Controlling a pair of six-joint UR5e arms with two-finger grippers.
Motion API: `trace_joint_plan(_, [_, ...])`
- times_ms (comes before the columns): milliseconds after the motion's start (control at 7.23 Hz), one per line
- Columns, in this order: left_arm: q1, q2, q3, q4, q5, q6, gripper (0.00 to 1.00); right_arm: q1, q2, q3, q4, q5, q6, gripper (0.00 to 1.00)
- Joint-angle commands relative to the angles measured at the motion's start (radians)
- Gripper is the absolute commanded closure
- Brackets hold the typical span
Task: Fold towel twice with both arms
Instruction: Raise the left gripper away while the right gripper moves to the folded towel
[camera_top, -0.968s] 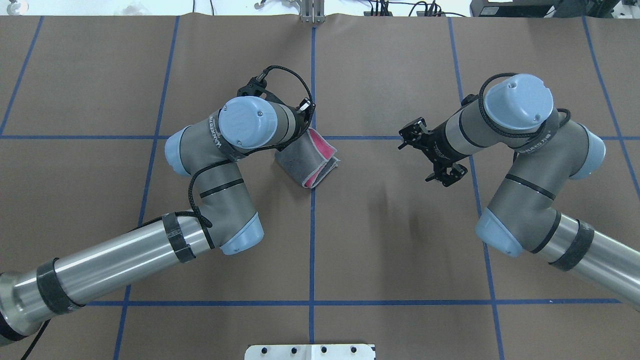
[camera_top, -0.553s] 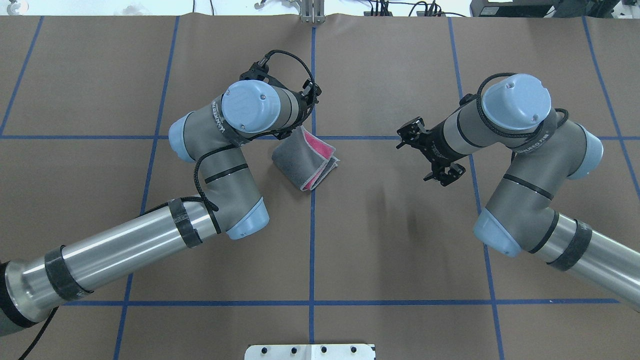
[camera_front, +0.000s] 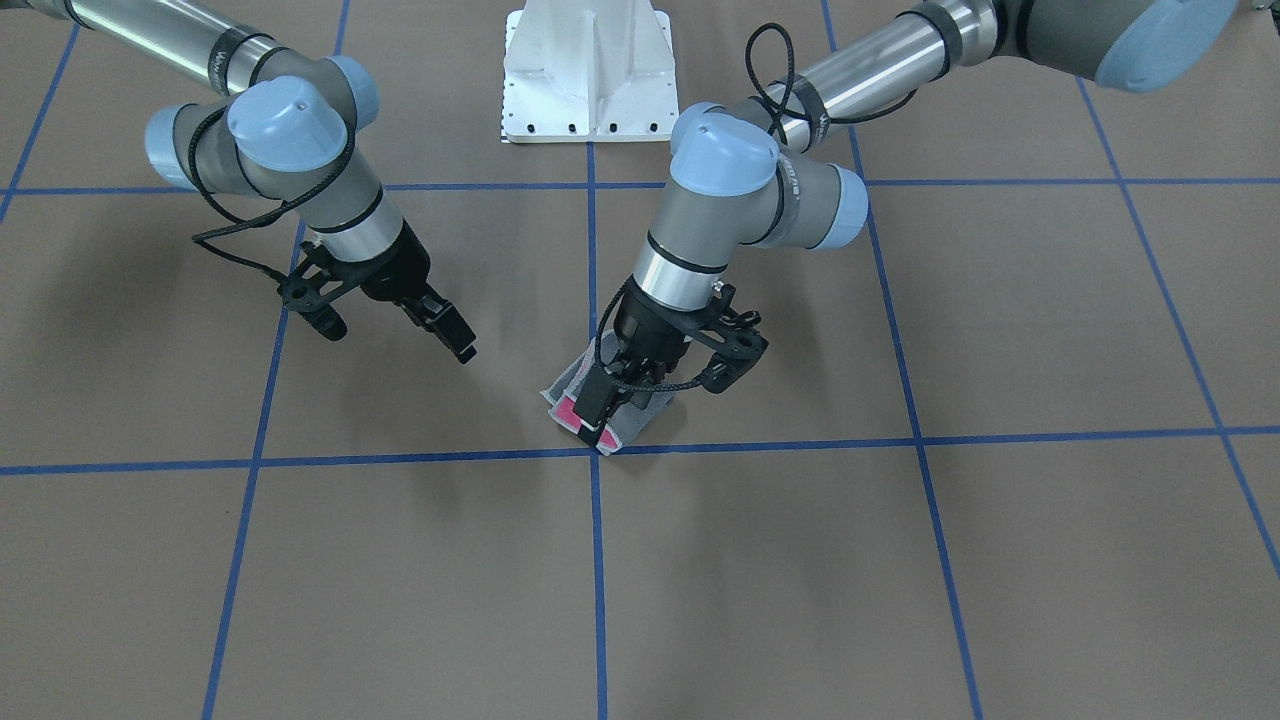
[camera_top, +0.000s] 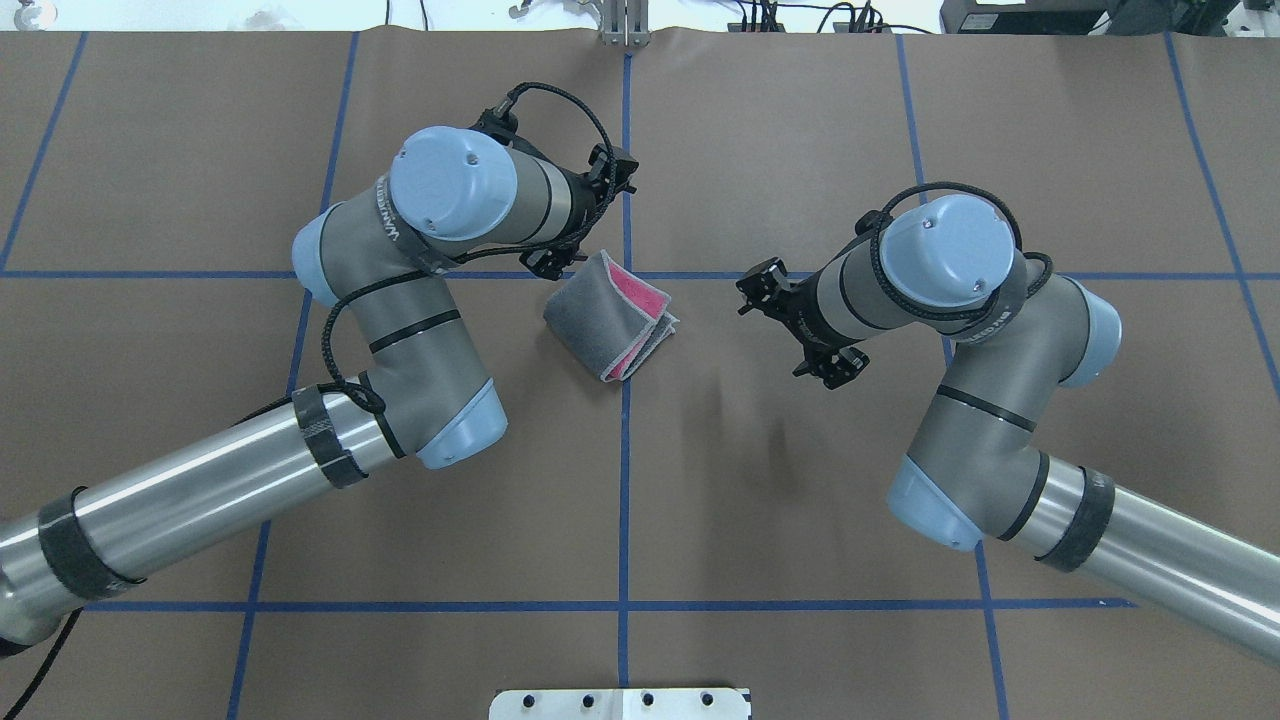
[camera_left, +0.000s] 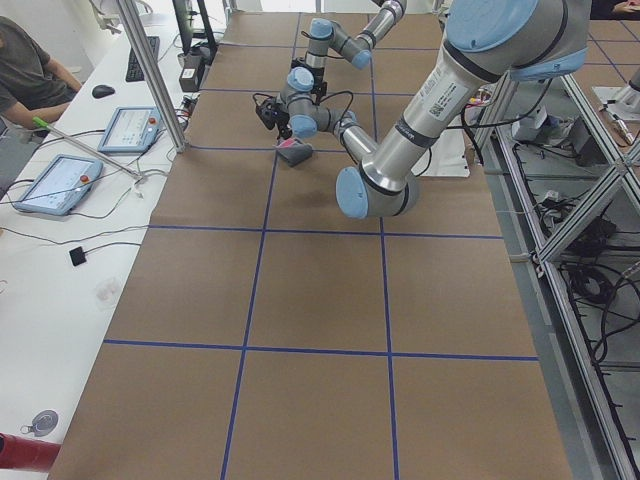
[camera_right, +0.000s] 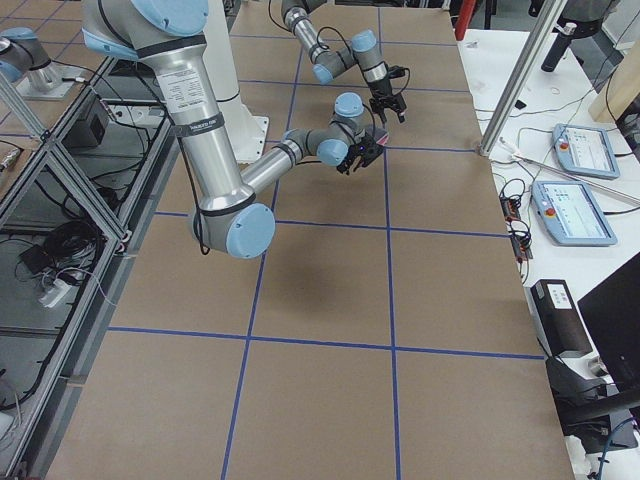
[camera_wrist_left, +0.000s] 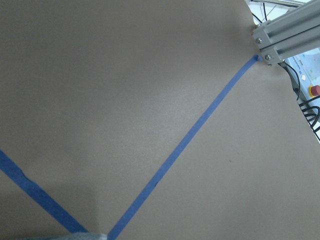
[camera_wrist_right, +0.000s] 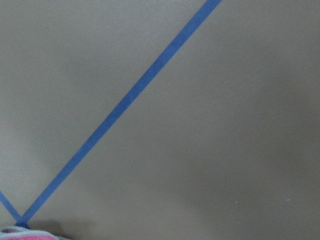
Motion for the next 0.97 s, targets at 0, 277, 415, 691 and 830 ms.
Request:
trace_joint_plan(0, [-0.008,0.163,-0.161,0.002,-0.027,0.006,0.0,-0.016,0.117,-0.123,0.012,-0.031,0.02,0.01])
trace_joint_plan(277, [-0.046,0.249,-0.226,0.0,-0.099,0.008,0.0,-0.016,0.173,-0.197,0.076,-0.055,0.009,0.06])
trace_joint_plan(415, [-0.046,0.251,-0.231,0.0,-0.099,0.006,0.0,-0.016,0.202,-0.213,0.076,-0.061,-0.067,0.15])
trace_joint_plan(691, [-0.049,0.251,-0.234,0.0,-0.101,0.006,0.0,-0.016,0.217,-0.228,0.078,-0.097,-0.302,0.22])
trace_joint_plan(830, [-0.049,0.251,-0.236,0.002,-0.099,0.006,0.0,-0.018,0.24,-0.259,0.088,-0.113,-0.389,0.23])
